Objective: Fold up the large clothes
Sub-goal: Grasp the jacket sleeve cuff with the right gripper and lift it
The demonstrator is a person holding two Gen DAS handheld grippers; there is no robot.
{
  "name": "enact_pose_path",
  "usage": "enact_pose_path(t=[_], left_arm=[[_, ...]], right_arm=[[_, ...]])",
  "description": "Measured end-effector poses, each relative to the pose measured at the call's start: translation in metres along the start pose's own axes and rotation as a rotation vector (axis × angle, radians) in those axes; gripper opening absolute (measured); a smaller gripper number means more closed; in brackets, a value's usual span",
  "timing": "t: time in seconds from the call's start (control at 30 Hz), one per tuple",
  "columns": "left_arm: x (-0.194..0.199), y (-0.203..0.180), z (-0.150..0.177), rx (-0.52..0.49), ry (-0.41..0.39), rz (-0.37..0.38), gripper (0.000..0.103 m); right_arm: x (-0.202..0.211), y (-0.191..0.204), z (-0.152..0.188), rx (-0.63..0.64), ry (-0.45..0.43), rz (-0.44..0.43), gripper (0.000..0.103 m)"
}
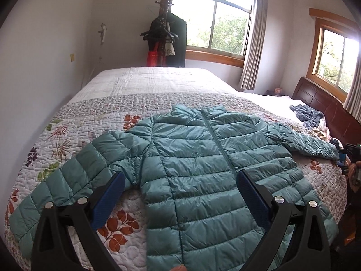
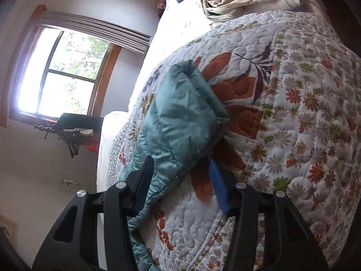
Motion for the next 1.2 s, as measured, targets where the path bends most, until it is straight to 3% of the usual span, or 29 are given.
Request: enact_pose_path(t=[0.17, 0.37, 0.43, 0.5, 0.6, 0.73, 0.9, 1.1, 1.2], left_arm=[[-0.015, 0.014, -0.003, 0.055, 0.025, 0.03, 0.099], [-0.022, 0.029, -0.002, 0.115, 0.037, 0.068, 0.099], [-0.023, 0.034, -0.001, 0.147, 0.047, 0.093, 0.099], [-0.024, 0.037, 0.002, 0.174, 0.06, 0.124, 0.099], [-0.026, 0.042, 0.005, 0.213, 0.092, 0.18, 0.099], [-0.025, 0.04, 0.01, 0.231, 0.132, 0.228, 0.099], [-0.008, 0.026, 0.008, 0.198, 0.126, 0.295, 0.099], [0.016, 0.022, -0.006, 0.188, 0.047, 0.284, 0.099], [0.03, 0.019, -0.015, 0.203, 0.045, 0.325, 0.099]], right_arm=[[-0.002, -0.011, -0.005, -0.035, -0.049, -0.015, 0.049], [-0.014, -0.019, -0.042, -0.082, -0.1, -0.071, 0.046], [-0.017, -0.015, -0.047, -0.074, -0.106, -0.084, 0.041], [-0.023, -0.009, -0.048, -0.064, -0.109, -0.078, 0.023], [-0.02, 0.004, -0.054, -0.017, -0.126, -0.068, 0.009], [-0.001, 0.056, -0.055, 0.113, -0.162, -0.078, 0.007], [0.027, 0.14, -0.044, 0.309, -0.207, -0.116, 0.007], [0.041, 0.237, 0.0, 0.529, -0.214, -0.18, 0.007], [0.04, 0.28, 0.03, 0.61, -0.204, -0.217, 0.007]])
Point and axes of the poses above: each gripper's, at about its wrist camera, not at the fingertips, and x roughly against the way its jaws point, y to its left, z to its underside, the point moved 9 cm from there along -x, roughly the way its jaws point, and after that the axes turned 5 degrees about x, right-handed, at the moved point
